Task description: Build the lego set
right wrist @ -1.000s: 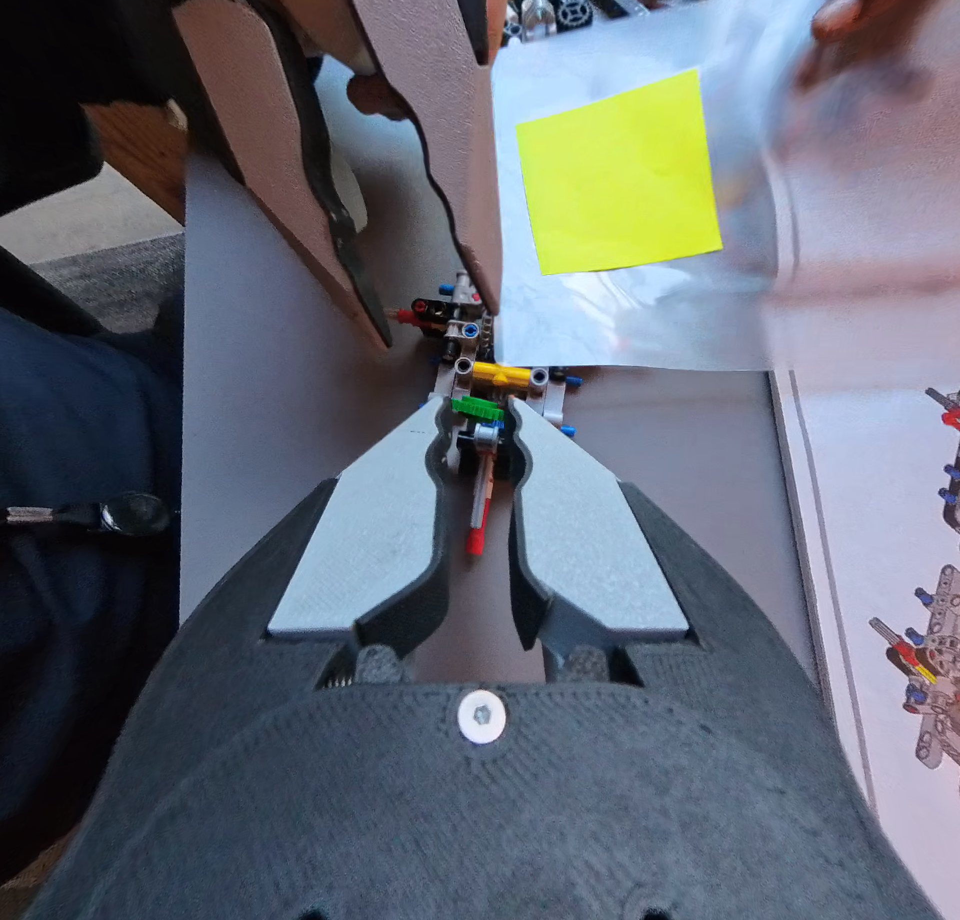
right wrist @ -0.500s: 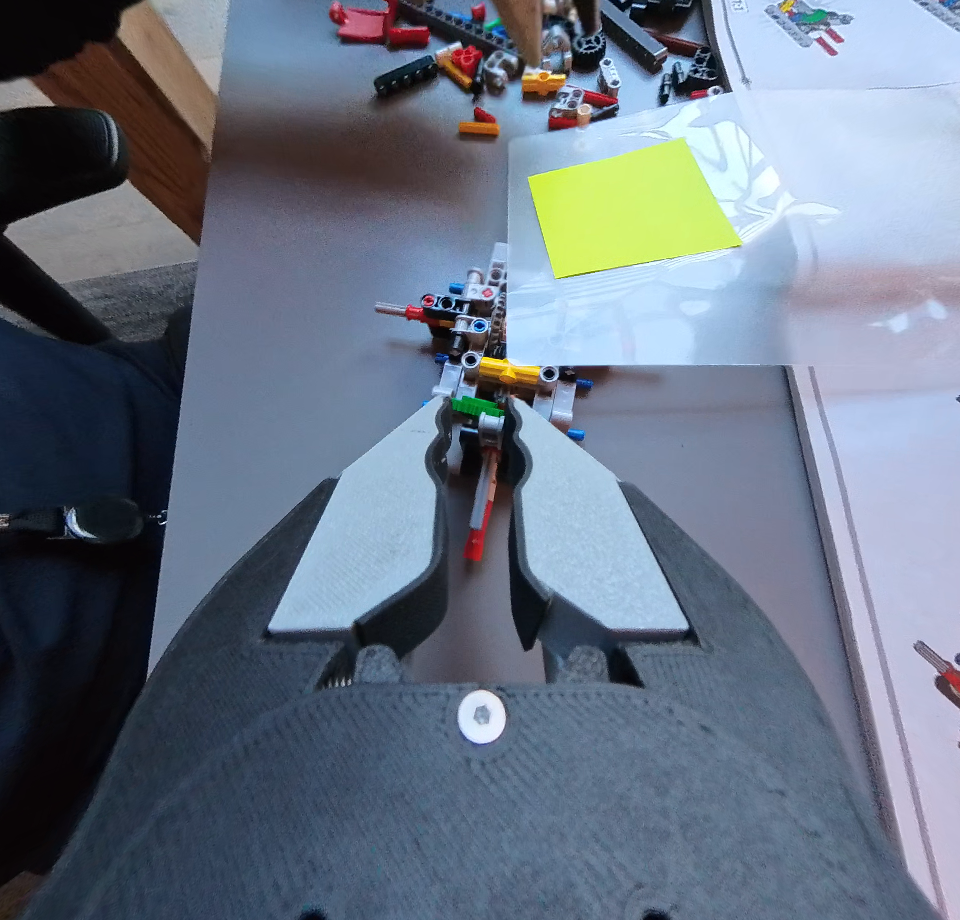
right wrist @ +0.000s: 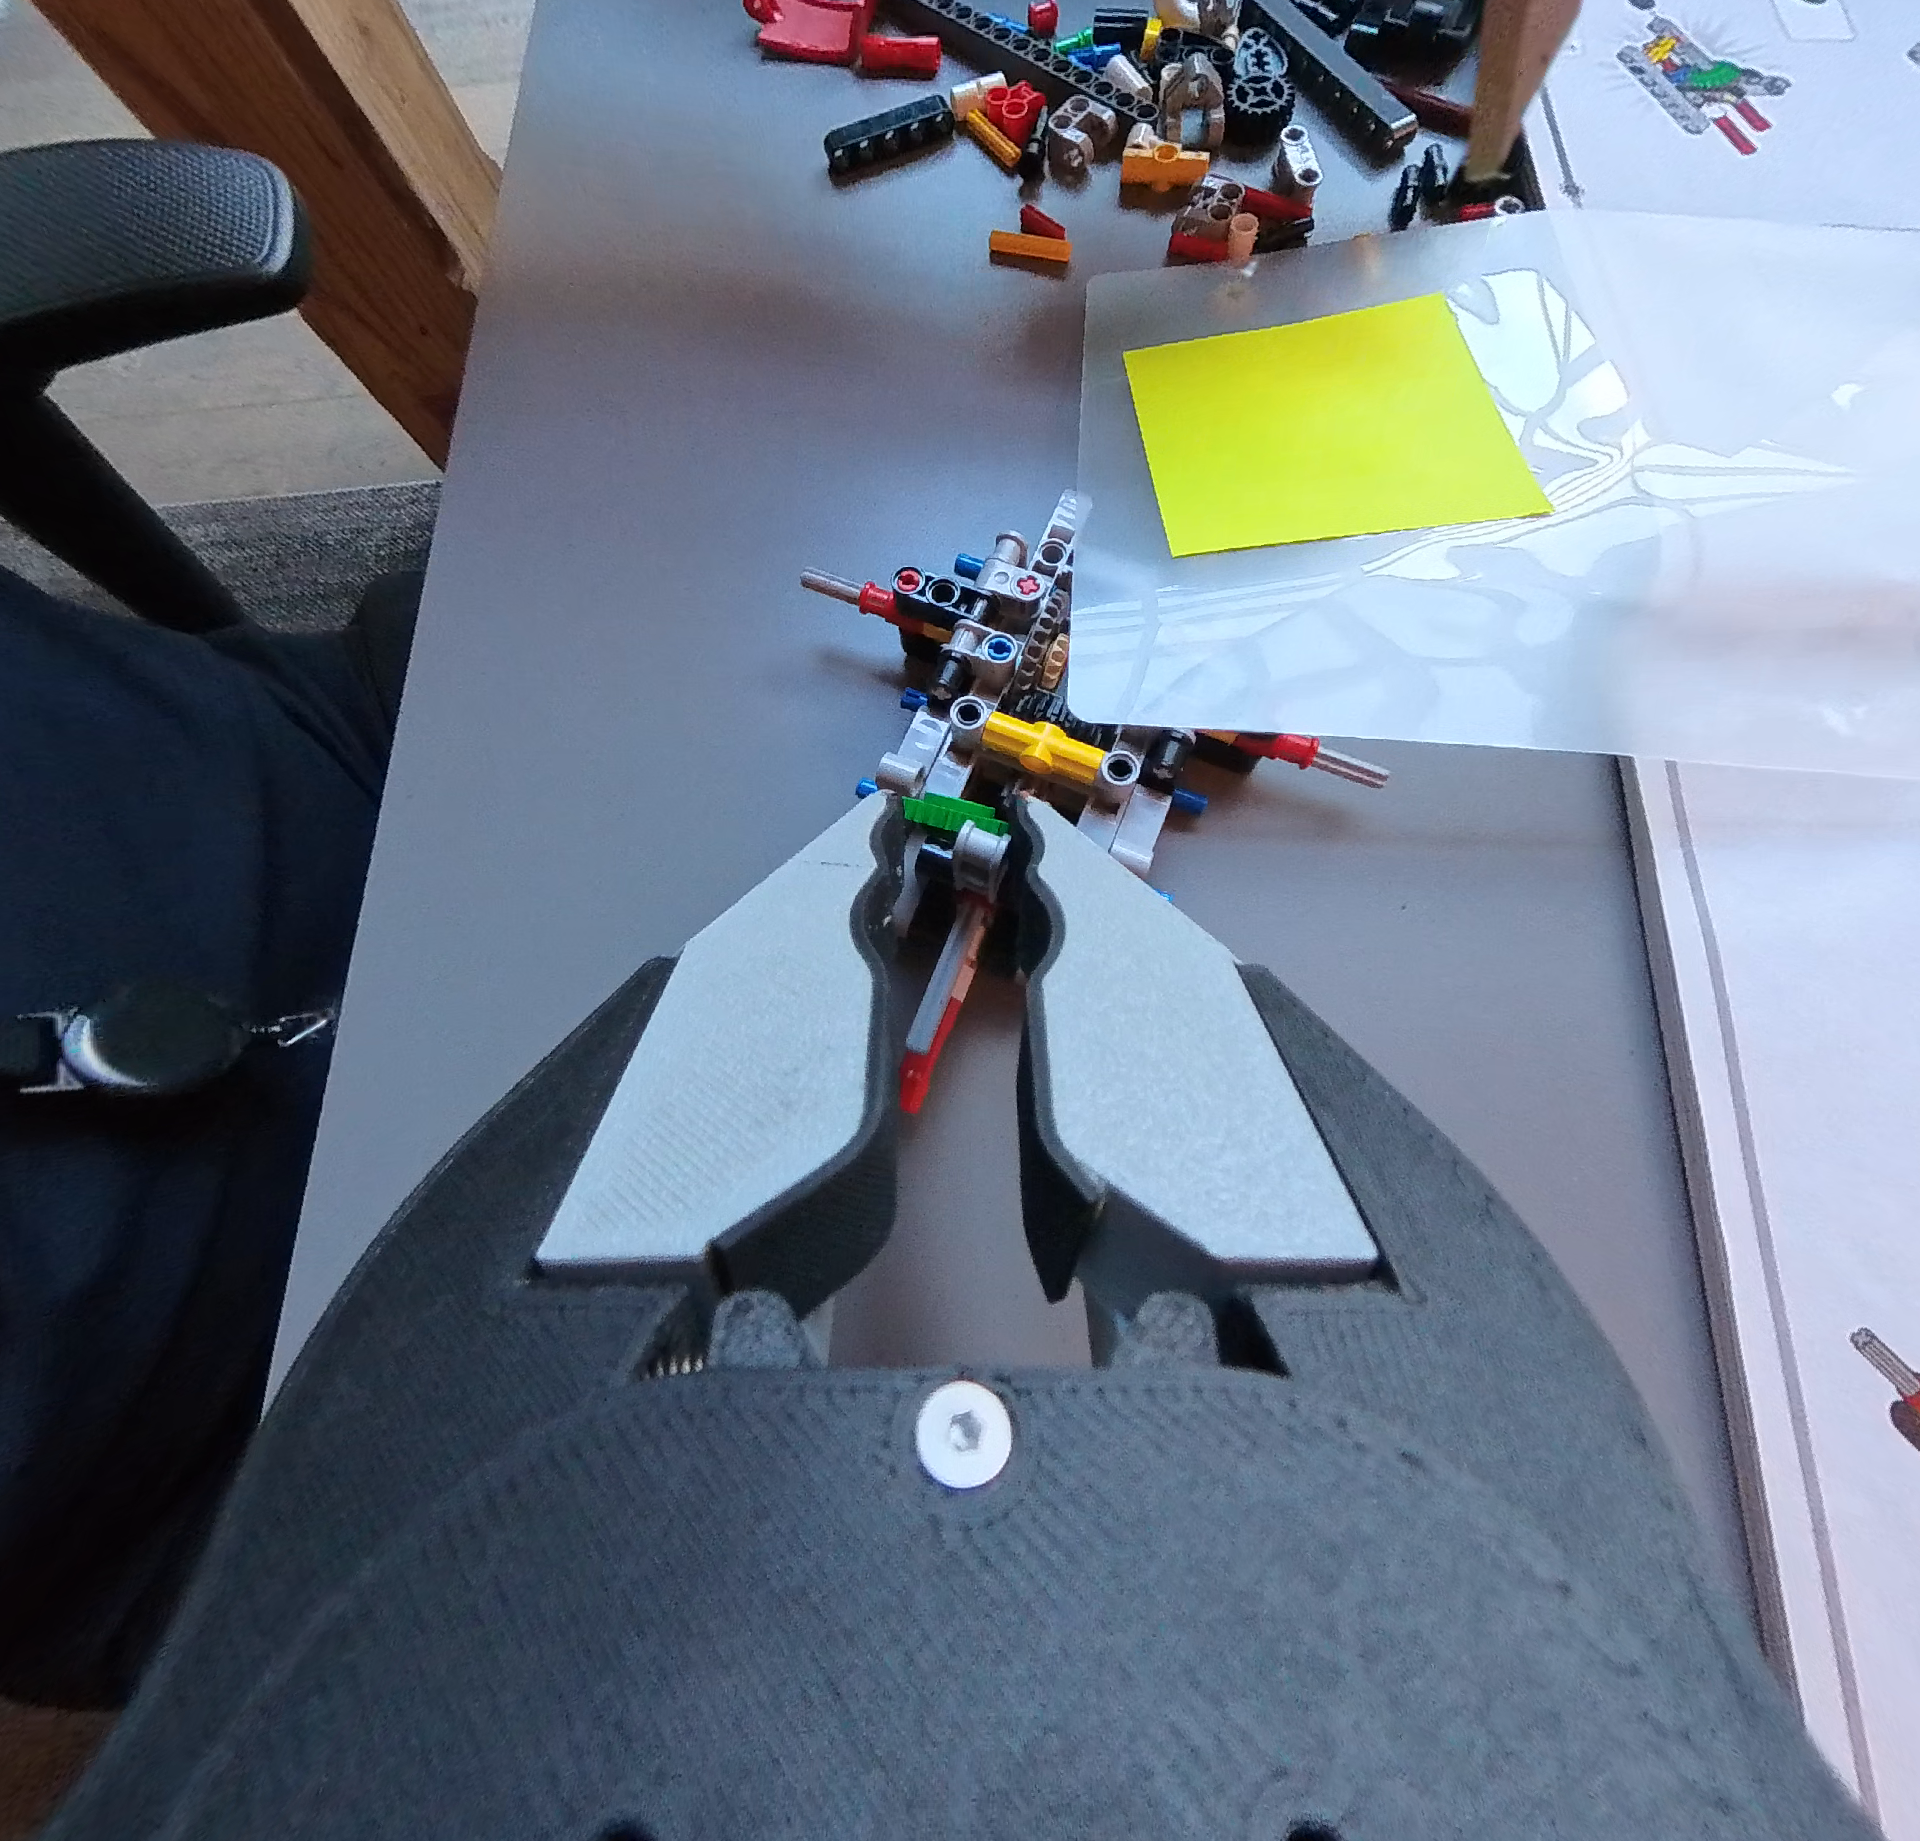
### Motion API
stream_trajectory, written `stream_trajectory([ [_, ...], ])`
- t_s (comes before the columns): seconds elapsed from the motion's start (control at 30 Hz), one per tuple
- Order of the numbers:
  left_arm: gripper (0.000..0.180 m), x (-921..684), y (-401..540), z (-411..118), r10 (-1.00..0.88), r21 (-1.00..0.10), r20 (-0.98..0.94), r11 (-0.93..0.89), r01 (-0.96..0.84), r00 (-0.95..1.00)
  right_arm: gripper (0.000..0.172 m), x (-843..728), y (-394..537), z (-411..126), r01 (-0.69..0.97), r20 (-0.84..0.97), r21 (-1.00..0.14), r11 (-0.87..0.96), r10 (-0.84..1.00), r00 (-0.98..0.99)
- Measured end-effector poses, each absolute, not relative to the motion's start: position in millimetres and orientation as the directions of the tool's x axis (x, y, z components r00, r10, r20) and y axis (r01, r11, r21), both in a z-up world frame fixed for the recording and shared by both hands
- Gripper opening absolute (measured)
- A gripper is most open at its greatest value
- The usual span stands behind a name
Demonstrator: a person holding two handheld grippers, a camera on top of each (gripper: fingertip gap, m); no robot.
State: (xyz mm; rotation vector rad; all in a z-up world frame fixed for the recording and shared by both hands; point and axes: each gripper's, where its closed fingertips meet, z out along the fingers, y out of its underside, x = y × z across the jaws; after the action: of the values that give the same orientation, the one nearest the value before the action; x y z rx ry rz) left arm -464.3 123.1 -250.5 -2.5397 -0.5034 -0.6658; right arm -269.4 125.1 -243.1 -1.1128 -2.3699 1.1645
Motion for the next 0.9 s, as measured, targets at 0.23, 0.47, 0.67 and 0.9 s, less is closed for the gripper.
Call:
stream_trajectory([
  [0.23,0.023,-445,125,-262,0.221,-0.237,0.641,-0.854,0.464,0.735,0.016,-268,124,-243,0.514,-0.084,-0.768,0.382,0.736,-0.672],
  [0.47,0.0,-436,128,-256,0.153,-0.289,0.681,-0.842,0.455,0.716,0.016,-268,122,-244,0.514,-0.101,-0.773,0.371,0.729,-0.677],
  [0.67,0.0,-427,146,-181,-0.007,-0.465,0.674,-0.781,0.416,0.739,0.016,-269,123,-244,0.523,-0.136,-0.782,0.34,0.726,-0.674],
  [0.9,0.0,-399,205,-65,-0.208,-0.673,0.557,-0.68,0.291,0.804,0.016,-267,120,-245,0.503,-0.119,-0.79,0.352,0.716,-0.688],
])
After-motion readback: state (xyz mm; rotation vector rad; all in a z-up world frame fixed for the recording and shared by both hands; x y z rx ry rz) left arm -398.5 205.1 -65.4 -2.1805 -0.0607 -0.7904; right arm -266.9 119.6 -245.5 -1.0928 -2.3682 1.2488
